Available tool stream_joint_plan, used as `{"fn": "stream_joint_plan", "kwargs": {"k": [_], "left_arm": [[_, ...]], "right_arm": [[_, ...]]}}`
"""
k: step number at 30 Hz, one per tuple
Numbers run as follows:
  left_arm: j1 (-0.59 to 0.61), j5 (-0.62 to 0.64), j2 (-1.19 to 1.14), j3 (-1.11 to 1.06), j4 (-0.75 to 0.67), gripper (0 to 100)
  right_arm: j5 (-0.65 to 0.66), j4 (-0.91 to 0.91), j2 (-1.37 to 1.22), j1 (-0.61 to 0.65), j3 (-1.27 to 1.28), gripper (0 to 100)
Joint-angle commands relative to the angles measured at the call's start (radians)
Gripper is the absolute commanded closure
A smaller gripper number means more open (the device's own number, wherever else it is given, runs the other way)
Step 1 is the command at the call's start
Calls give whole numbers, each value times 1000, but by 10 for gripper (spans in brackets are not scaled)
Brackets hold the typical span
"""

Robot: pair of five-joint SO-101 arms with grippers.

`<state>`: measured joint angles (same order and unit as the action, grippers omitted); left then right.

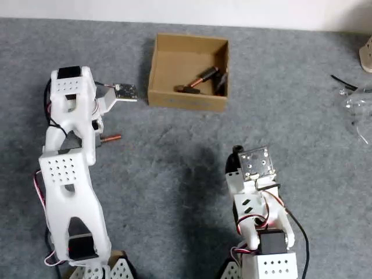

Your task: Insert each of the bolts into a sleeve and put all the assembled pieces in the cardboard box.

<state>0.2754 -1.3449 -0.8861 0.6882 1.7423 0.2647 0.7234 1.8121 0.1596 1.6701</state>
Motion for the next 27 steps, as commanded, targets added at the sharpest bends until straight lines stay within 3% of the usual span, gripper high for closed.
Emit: {"fn": "stream_joint_plan", "kwargs": {"k": [1, 4, 8, 12, 19, 21, 23, 27], "left_arm": [[13, -77, 1, 33, 3, 989], [16, -71, 1, 31, 5, 955], [22, 18, 1, 36, 0, 816], [-4, 66, 4, 85, 6, 833], [-22, 341, 4, 317, 11, 828], [-28, 500, 4, 378, 11, 829], [-33, 738, 4, 433, 11, 832], [45, 1452, 2, 401, 12, 832]], "right_arm": [[9, -39, 10, -15, 96, 993], [8, -39, 10, -15, 96, 993], [6, -39, 10, -15, 96, 993], [6, -39, 10, -15, 96, 993], [6, -39, 10, -15, 96, 993], [6, -41, 10, -15, 94, 993], [6, -41, 10, -15, 93, 993], [6, -41, 10, -15, 91, 993]]}}
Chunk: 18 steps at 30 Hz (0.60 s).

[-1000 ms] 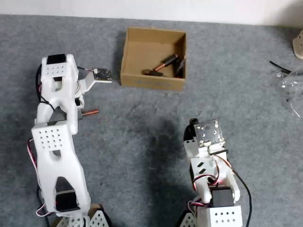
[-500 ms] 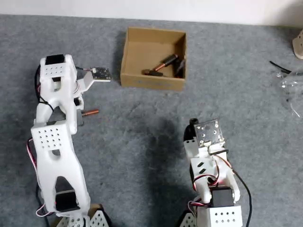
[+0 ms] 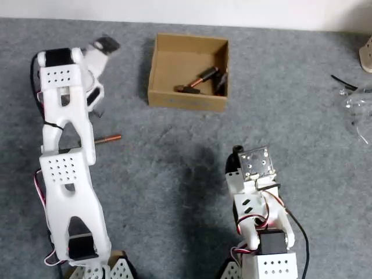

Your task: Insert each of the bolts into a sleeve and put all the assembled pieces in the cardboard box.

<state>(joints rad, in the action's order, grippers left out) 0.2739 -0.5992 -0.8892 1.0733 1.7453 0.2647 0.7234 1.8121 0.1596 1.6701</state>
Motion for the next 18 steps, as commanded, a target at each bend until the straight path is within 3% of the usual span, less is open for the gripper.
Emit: {"fn": "stream_joint_plan", "kwargs": {"k": [1, 3, 5, 11, 18], "left_arm": [[62, 911, 4, -4, 9, 832], [65, 1252, 2, -54, 9, 832], [54, 1387, 7, -108, 9, 833], [7, 1448, 28, -234, 14, 833], [2, 1453, 243, -352, 14, 833]], "right_arm": [[6, -41, 10, -15, 91, 993], [6, -41, 10, -15, 93, 993], [6, -41, 10, -15, 94, 993], [8, -41, 10, -15, 91, 993], [8, -41, 10, -15, 91, 993]]}}
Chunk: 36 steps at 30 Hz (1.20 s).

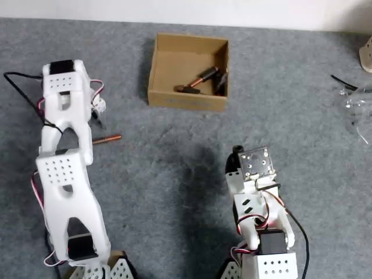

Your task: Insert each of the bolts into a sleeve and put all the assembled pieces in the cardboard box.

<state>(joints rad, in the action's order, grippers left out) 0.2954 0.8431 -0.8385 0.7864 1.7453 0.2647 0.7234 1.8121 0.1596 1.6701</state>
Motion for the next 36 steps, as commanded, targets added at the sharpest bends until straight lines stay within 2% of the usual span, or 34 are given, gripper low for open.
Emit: {"fn": "stream_joint_plan", "kwargs": {"k": [1, 5, 9, 15, 19, 22, 25, 31, 36], "left_arm": [[-21, 35, 234, -107, 14, 832], [-47, 152, 392, -294, 11, 829], [-97, 203, 466, -410, 8, 829], [-150, 287, 464, -423, 8, 829], [-150, 361, 464, -423, 8, 828], [-148, 370, 463, -438, 5, 828], [-147, 371, 463, -490, -61, 828], [-105, 453, 472, -679, -310, 828], [-108, 456, 464, -691, -321, 828]], "right_arm": [[8, -41, 10, -15, 91, 993], [8, -41, 10, -12, 91, 993], [8, -41, 10, -12, 91, 993], [8, -41, 10, -13, 94, 993], [8, -41, 10, -13, 94, 993], [8, -41, 10, -13, 94, 993], [9, -41, 10, -13, 94, 993], [9, -41, 10, -13, 93, 993], [9, -41, 10, -13, 93, 993]]}}
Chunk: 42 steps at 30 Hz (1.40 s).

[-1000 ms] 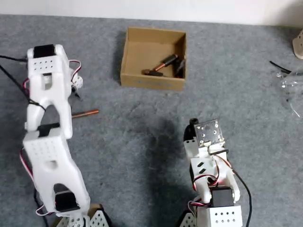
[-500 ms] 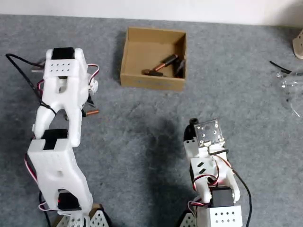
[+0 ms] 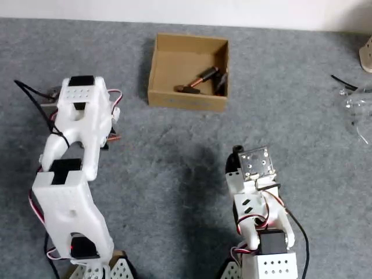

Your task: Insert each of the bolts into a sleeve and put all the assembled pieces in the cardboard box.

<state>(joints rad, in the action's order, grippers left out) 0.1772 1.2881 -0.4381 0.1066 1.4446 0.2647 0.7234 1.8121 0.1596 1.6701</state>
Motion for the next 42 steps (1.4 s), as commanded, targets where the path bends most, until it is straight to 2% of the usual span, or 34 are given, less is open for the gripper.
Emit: {"fn": "stream_joint_plan", "kwargs": {"k": [1, 9, 20, 28, 36, 38, 40, 42], "left_arm": [[13, 11, 64, -12, -18, 828], [74, 11, 64, -24, -26, 829], [94, 11, 62, -59, -121, 832], [99, 11, 64, -197, -272, 832], [101, 11, 64, -209, -269, 835], [102, 11, 64, -223, -276, 892], [102, 11, 64, -234, -285, 1000], [104, 11, 62, -236, -284, 977]], "right_arm": [[9, -41, 10, -13, 93, 993], [9, -41, 10, -10, 91, 993], [9, -41, 10, -10, 91, 993], [9, -41, 10, -10, 91, 993], [9, -41, 10, -10, 91, 993], [9, -41, 10, -10, 91, 993], [9, -41, 10, -10, 91, 993], [9, -41, 10, -10, 91, 993]]}}
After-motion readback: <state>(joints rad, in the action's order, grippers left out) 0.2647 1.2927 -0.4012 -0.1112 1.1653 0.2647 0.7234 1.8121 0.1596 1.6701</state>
